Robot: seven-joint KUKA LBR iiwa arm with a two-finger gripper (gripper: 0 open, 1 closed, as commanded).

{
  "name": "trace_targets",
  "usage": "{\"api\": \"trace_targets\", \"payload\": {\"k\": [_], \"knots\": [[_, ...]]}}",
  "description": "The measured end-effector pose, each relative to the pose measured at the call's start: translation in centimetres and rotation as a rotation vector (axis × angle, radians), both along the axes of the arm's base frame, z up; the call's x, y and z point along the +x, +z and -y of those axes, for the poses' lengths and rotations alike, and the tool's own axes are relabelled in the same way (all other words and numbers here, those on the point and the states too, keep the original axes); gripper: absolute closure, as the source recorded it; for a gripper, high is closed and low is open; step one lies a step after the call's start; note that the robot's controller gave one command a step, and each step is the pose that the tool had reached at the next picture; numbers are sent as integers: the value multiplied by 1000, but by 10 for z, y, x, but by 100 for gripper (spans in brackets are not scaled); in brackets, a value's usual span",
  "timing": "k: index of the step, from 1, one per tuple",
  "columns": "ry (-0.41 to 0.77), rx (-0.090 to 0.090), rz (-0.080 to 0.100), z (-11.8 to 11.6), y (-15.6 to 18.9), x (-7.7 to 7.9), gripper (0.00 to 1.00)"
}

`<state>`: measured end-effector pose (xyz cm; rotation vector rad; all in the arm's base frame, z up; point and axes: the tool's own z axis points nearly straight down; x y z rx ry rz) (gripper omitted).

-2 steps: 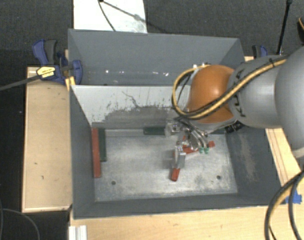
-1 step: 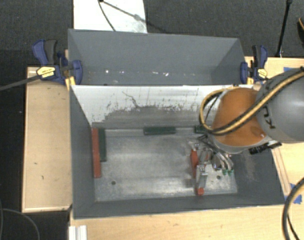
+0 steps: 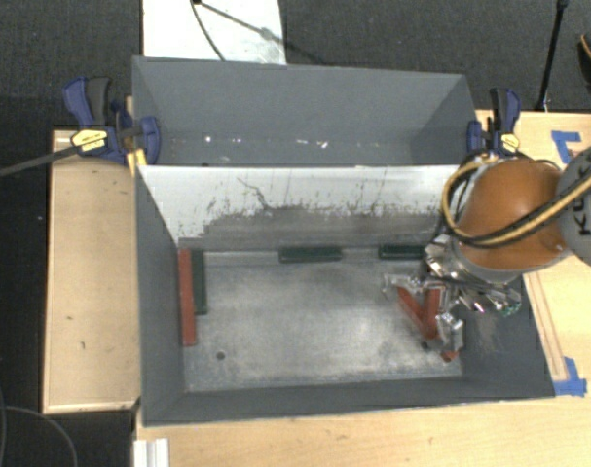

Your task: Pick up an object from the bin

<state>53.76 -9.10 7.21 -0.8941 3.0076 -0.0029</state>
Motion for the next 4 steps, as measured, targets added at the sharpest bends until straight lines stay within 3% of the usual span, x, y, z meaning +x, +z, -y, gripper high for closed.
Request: {"api": "trace_targets", "payload": {"k": [1, 2, 3, 4], "knots": [[493, 19, -6, 33, -1, 15, 0], [865, 19, -2, 48, 4, 33, 0], [858, 8, 2, 53, 6, 35, 100], [883, -6, 4, 41, 152, 16, 100]]}}
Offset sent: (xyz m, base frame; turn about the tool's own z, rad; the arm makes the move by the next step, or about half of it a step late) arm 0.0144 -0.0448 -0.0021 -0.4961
